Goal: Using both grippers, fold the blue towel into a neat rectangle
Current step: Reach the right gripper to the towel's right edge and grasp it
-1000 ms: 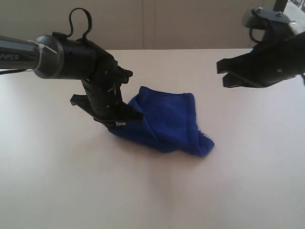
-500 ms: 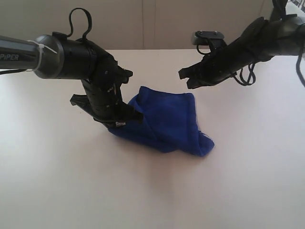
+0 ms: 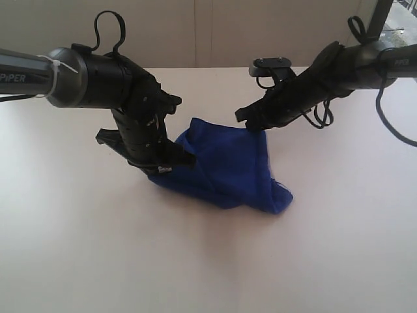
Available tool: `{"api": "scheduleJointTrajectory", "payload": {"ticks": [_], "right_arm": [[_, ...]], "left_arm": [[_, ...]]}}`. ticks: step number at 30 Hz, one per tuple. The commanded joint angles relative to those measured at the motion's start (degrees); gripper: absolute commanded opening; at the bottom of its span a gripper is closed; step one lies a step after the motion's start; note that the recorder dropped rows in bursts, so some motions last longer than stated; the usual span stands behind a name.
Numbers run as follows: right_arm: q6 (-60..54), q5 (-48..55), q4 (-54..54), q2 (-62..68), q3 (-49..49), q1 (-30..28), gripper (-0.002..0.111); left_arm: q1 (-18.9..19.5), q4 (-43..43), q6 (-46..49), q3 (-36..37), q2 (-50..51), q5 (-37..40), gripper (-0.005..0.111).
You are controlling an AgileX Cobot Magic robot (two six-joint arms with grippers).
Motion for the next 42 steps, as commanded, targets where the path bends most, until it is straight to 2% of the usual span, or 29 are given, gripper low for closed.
{"api": "scheduleJointTrajectory", "payload": {"ticks": [1,6,12,23,37,42], "right_arm": [[-0.7,-1.3,0.1,1.2,-0.6,0.4,0.020],[-0.7,-1.2,0.0,1.4,-0.6,0.4,0.018],[-0.8,-1.9,-0.3,1.0,-0.6,0.4,0.000],[-0.8,-2.8,-0.4,-5.3,-0.6,0.4,0.000],[1.5,7.6,-9.7,-12.1,-0.6,0.4,0.000],[1.5,8.0,-10.6,-13.0,-0.6,0.4,0.000]], "left_arm": [[0.1,0.1,0.1,0.5,-0.7,0.5,0.000],[0.1,0.1,0.1,0.5,-0.7,0.5,0.000],[0.1,0.1,0.1,0.5,-0.7,0.5,0.000],[0.1,0.1,0.1,0.5,-0.7,0.5,0.000],[0.1,0.1,0.1,0.5,-0.7,0.5,0.000],[0.1,0.1,0.1,0.5,-0.7,0.5,0.000]]}}
